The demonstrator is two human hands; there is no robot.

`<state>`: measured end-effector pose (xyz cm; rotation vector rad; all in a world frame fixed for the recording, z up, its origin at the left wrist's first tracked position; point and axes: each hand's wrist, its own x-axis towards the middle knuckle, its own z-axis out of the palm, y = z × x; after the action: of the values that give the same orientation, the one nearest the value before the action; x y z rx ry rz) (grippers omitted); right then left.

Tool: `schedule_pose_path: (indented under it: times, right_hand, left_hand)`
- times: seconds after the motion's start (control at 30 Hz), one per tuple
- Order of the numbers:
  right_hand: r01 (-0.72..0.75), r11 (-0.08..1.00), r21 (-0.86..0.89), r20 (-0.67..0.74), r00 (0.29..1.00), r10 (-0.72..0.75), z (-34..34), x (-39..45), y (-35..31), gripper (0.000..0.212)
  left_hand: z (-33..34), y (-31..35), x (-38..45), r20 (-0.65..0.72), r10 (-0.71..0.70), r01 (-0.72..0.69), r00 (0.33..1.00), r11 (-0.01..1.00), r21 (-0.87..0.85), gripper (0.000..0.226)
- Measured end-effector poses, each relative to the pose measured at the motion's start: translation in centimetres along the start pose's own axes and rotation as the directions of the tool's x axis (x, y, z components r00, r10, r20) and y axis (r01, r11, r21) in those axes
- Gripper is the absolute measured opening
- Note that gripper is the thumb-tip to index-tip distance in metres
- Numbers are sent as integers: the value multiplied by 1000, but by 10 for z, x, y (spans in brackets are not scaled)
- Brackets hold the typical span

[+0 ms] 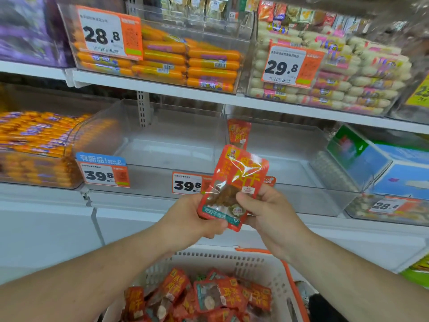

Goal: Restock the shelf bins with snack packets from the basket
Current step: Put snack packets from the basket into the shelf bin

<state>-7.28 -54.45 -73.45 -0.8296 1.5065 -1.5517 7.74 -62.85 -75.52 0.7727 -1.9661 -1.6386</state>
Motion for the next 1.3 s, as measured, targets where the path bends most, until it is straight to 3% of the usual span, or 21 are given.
schedule_pose_path:
  times: [0.17, 0.4, 0.5, 0.57, 0.63, 0.73, 0.87, 0.97, 1.13, 1.3]
  right_hand:
    - [-125, 987, 102, 89, 989, 116, 0, 2, -7, 19]
    - [-193, 972, 131, 79, 980, 184, -14, 14, -27, 17]
    - [-254, 948, 193, 41, 967, 251, -25, 30, -43, 21]
    - [-245, 945, 218, -14, 967, 254, -35, 43, -54, 19]
    - [-225, 952, 207, -62, 968, 242, -45, 59, -63, 13]
    - [-214, 973, 86, -151, 963, 225, -57, 89, -69, 6]
    - [-196, 965, -174, -327, 936, 131, -72, 133, -63, 5]
    - [-163, 924, -345, -307, 950, 53, -77, 164, -59, 19]
    - [-73, 893, -445, -249, 967, -45, -70, 208, -48, 19]
    - [-100, 865, -491, -207, 978, -4, -62, 247, -31, 9]
  left_hand:
    - [-2, 4, 6, -71, 74, -66, 995, 992, 103, 28]
    - [-7, 13, 29, 92, 194, -209, 977, 955, 210, 19]
    - [-11, 22, 51, 12, 311, -292, 950, 875, 386, 31]
    - [-12, 31, 67, -48, 461, -377, 886, 778, 503, 36]
    - [-13, 39, 86, -139, 524, -354, 840, 725, 591, 30]
    - [-14, 44, 125, -243, 433, -201, 868, 754, 626, 20]
    - [-10, 42, 161, -232, 324, -124, 917, 786, 606, 47]
    - [-5, 36, 169, -160, 249, -103, 955, 786, 610, 67]
    - [-3, 34, 167, -139, 253, -123, 957, 794, 595, 59]
    - [-4, 34, 168, -146, 270, -129, 952, 785, 606, 57]
